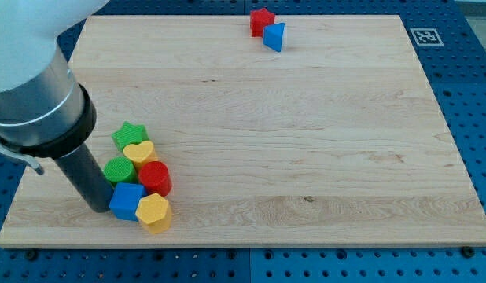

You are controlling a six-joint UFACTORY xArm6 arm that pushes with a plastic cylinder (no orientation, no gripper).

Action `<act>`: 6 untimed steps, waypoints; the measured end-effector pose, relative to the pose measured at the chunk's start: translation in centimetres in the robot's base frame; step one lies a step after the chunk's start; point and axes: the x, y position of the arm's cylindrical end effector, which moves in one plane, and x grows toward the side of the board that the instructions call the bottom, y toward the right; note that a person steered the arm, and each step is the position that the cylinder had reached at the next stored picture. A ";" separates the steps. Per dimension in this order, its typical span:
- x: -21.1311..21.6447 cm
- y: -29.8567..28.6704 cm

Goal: Place the cube at the top left of the hexagon

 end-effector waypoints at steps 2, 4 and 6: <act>2.0 -2.1; 2.0 3.0; 2.4 6.9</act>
